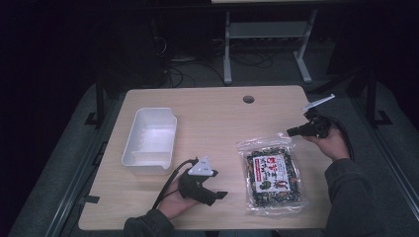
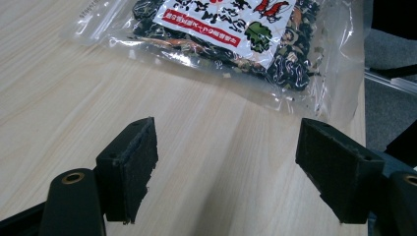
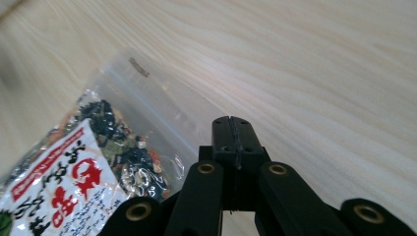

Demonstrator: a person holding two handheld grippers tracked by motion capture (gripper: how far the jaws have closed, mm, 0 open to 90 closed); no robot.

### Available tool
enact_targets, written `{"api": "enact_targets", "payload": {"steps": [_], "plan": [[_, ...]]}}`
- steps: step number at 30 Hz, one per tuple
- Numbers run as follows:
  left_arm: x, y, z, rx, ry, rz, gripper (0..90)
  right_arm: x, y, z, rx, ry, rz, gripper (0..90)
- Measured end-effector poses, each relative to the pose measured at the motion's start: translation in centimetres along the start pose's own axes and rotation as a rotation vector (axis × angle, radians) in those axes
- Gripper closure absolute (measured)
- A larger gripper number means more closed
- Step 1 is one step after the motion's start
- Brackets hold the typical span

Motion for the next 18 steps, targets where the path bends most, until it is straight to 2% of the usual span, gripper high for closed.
{"api": "enact_targets", "payload": {"steps": [7,8,12,18], "plan": [[1.2,1.8,0.0,-0.041,-0.029,-0.014,23.8,0.9,-3.3,1.9,0.016,-0.044,-0.104,90.0],[1.2,1.8,0.0,-0.041,-0.029,-0.014,24.3,0.9,-3.3,1.9,0.016,-0.044,-0.104,90.0],[1.5,3.2,0.2,-0.078,-0.073,-0.012,24.3,1.5,-5.3,3.1,0.031,-0.069,-0.163,90.0],[2.4,4.9,0.1,-0.098,-0.100,-0.020,24.2,1.9,-7.1,4.6,0.044,-0.101,-0.208,90.0]]}}
Point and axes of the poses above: each handheld gripper's, and its own axes: y roughly forward along the jaws, x roughly out of its top, z roughly to its left, the point moved 5 cm from there along y, roughly forward along the jaws, and after that the axes turned 5 degrees about -z, right-handed, at the moved point
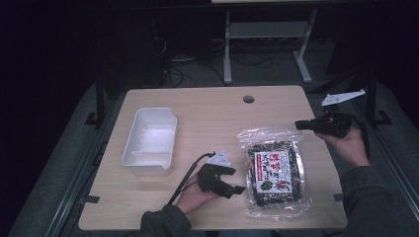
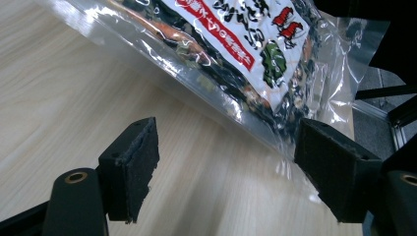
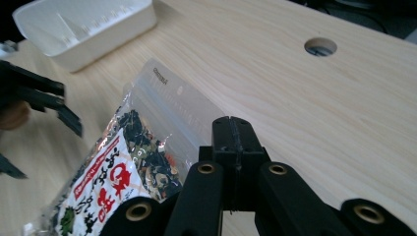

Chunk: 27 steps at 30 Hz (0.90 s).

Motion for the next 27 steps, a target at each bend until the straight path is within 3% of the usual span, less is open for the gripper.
{"api": "enact_targets", "payload": {"steps": [8,11,15,17,19,20,25,26,27], "plan": [[0.0,1.6,0.3,-0.045,-0.061,0.002,24.2,1.0,-1.1,1.4,0.011,-0.043,-0.020,90.0],[0.3,2.3,0.4,-0.068,-0.098,-0.016,25.4,1.6,-1.7,2.2,0.023,-0.066,-0.041,90.0],[0.8,2.4,0.4,-0.103,-0.117,-0.042,30.6,2.0,-2.2,2.7,0.030,-0.077,-0.057,90.0],[1.1,2.4,0.4,-0.121,-0.125,-0.063,39.2,2.3,-2.6,3.2,0.035,-0.088,-0.070,90.0],[1.3,2.3,0.3,-0.139,-0.130,-0.075,41.4,2.4,-2.7,3.3,0.036,-0.092,-0.072,90.0],[1.4,2.2,0.4,-0.158,-0.140,-0.089,49.5,2.5,-3.0,3.5,0.041,-0.097,-0.083,90.0],[1.6,1.9,0.4,-0.181,-0.143,-0.096,56.3,2.7,-3.2,3.9,0.049,-0.100,-0.102,90.0],[1.7,1.5,0.3,-0.208,-0.143,-0.106,61.8,2.7,-3.2,4.1,0.051,-0.103,-0.105,90.0],[1.7,1.5,0.3,-0.208,-0.143,-0.106,64.9,2.7,-3.3,4.1,0.052,-0.104,-0.108,90.0]]}}
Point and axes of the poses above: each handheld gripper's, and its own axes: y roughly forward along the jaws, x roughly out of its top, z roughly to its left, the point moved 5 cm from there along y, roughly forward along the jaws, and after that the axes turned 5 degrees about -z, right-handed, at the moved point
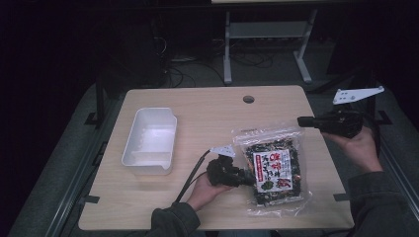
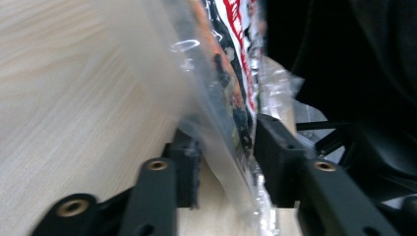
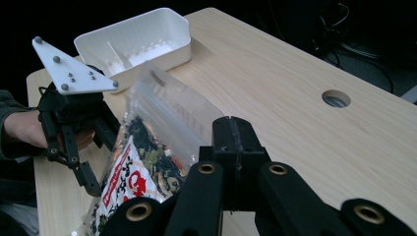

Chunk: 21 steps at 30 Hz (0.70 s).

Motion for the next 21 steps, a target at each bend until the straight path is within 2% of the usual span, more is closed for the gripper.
{"api": "enact_targets", "payload": {"steps": [3,5,6,7,8,12,13,16,17,18,19,21], "plan": [[0.4,-0.6,-0.4,-0.009,0.030,-0.015,70.1,0.1,-0.3,0.0,0.006,0.007,-0.014,90.0],[0.6,-1.1,-0.6,0.004,0.053,-0.016,72.7,0.1,-0.5,0.1,0.015,0.010,-0.028,90.0],[0.6,-1.4,-0.8,0.013,0.078,-0.009,73.7,0.2,-0.7,0.2,0.027,0.013,-0.035,90.0],[0.6,-1.4,-0.8,0.013,0.078,-0.009,74.1,0.2,-0.7,0.2,0.027,0.013,-0.035,90.0],[0.7,-1.7,-0.9,0.028,0.101,0.000,74.2,0.1,-0.7,0.3,0.033,0.016,-0.039,89.9],[0.7,-2.0,-0.9,0.037,0.116,0.008,74.3,-0.1,-0.5,0.2,0.046,0.029,-0.052,86.4],[0.7,-2.1,-0.9,0.041,0.122,0.013,74.3,-0.3,-0.3,0.1,0.060,0.047,-0.060,74.4],[0.6,-2.5,-0.9,0.054,0.143,0.024,74.9,-0.7,-0.2,0.1,0.078,0.063,-0.054,67.1],[0.6,-2.7,-0.8,0.054,0.148,0.024,75.0,-1.1,0.1,0.1,0.089,0.075,-0.041,57.7],[0.6,-2.7,-0.8,0.054,0.148,0.024,75.1,-1.1,0.1,0.1,0.089,0.075,-0.041,57.7],[0.6,-2.8,-0.9,0.054,0.156,0.024,75.1,-1.8,0.5,0.2,0.111,0.092,-0.038,52.8],[0.7,-2.8,-1.0,0.053,0.159,0.022,75.2,-2.5,1.0,0.2,0.115,0.108,-0.030,43.9]]}}
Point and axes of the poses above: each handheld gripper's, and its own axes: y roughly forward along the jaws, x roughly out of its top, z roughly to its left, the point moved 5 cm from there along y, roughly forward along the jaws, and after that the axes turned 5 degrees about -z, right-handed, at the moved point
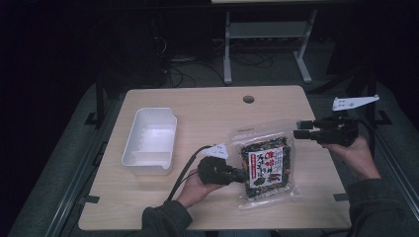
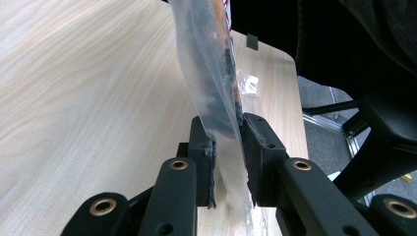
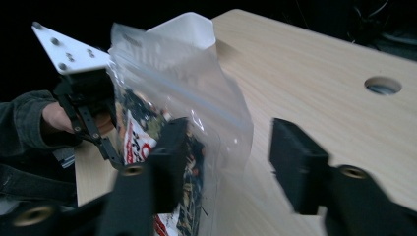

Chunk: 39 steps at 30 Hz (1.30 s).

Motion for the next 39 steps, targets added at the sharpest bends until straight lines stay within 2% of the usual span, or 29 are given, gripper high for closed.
{"api": "enact_targets", "payload": {"steps": [4,7,8,11,14,15,18,20,22,23,26,27,28,29,30,32,33,39], "plan": [[0.0,-0.1,0.0,0.003,0.005,0.003,75.1,-1.1,0.9,0.0,0.047,0.024,0.007,38.0],[0.0,-0.3,0.0,0.002,0.011,0.005,75.2,-1.5,1.5,0.2,0.070,0.032,0.021,38.0],[0.1,-0.3,0.0,0.005,0.014,0.004,75.1,-1.9,2.1,0.4,0.110,0.034,0.052,39.3],[0.1,-0.4,-0.1,0.004,0.020,0.002,75.1,-2.5,3.1,0.6,0.131,0.037,0.087,38.8],[0.1,-0.5,-0.2,0.004,0.023,0.006,75.2,-2.9,3.7,0.6,0.145,0.044,0.103,38.5],[0.1,-0.6,-0.2,0.003,0.026,0.005,75.2,-3.3,4.2,0.5,0.167,0.055,0.110,38.6],[0.1,-0.6,-0.2,0.002,0.027,0.006,75.1,-3.8,4.7,0.4,0.186,0.068,0.114,39.4],[0.1,-0.7,-0.2,0.000,0.026,0.007,75.1,-4.3,5.1,0.5,0.226,0.077,0.104,41.9],[0.1,-0.7,-0.1,0.001,0.024,0.008,75.2,-4.4,5.3,1.0,0.264,0.065,0.112,45.2],[0.1,-0.8,-0.1,0.004,0.027,0.009,75.4,-4.4,5.4,1.2,0.267,0.062,0.119,47.2],[0.1,-0.9,0.0,0.009,0.028,0.008,75.5,-4.3,5.2,1.7,0.328,0.062,0.107,56.9],[0.2,-1.0,0.1,0.015,0.027,0.005,75.5,-4.3,5.2,1.7,0.328,0.062,0.107,56.9],[0.2,-1.1,0.2,0.021,0.023,0.000,75.4,-4.2,4.9,1.9,0.349,0.066,0.099,63.6],[0.3,-1.2,0.3,0.027,0.018,-0.006,75.4,-4.2,4.9,1.9,0.349,0.066,0.099,63.6],[0.3,-1.4,0.4,0.036,0.020,-0.007,76.9,-4.1,4.7,2.1,0.360,0.064,0.092,69.3],[0.3,-1.6,0.6,0.048,0.015,-0.011,76.5,-4.1,4.5,2.1,0.359,0.062,0.091,71.1],[0.3,-1.7,0.8,0.067,0.017,-0.007,73.7,-4.1,4.5,2.4,0.369,0.057,0.093,72.6],[0.3,-1.9,1.0,0.095,0.019,-0.010,65.7,-3.9,4.4,2.9,0.362,0.044,0.078,73.7]]}}
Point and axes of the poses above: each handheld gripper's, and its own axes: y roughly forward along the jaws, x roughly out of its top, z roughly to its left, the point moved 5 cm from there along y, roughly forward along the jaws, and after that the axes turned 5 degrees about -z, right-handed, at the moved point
